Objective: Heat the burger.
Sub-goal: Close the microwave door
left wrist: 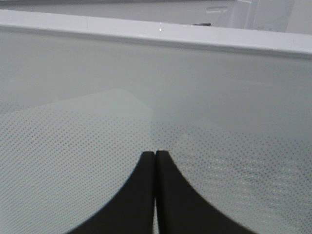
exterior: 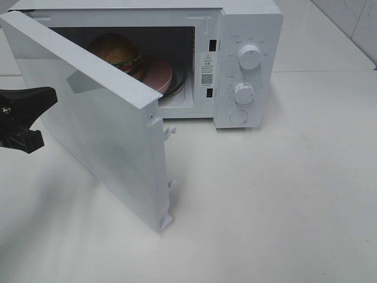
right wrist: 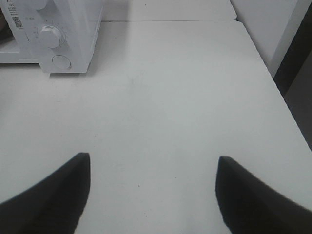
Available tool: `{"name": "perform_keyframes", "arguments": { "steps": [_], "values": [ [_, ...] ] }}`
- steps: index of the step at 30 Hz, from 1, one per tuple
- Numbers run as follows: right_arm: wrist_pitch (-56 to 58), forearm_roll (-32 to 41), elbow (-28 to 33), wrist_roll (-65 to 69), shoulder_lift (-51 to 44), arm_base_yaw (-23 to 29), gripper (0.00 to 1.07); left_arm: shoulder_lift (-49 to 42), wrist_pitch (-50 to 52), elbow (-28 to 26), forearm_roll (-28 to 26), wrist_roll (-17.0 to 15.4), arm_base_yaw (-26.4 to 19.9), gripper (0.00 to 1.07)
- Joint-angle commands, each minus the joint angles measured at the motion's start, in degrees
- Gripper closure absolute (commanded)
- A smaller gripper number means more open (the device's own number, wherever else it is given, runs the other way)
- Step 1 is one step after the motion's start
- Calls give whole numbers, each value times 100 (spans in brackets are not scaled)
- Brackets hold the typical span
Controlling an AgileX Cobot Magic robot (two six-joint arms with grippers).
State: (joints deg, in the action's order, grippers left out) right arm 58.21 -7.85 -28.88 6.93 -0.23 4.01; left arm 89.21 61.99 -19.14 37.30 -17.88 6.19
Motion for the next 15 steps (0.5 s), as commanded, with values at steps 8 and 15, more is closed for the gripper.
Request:
{"name": "perform_keyframes", "arguments": {
  "steps": [8,15],
  "values": [
    [-63,11,0,-69,-149,-40,37,424,46,-470,-693,-23,636,107],
    [-63,17,0,-69,-149,-40,37,745,17,-791,-1146,-11,1049,107]
  ]
}}
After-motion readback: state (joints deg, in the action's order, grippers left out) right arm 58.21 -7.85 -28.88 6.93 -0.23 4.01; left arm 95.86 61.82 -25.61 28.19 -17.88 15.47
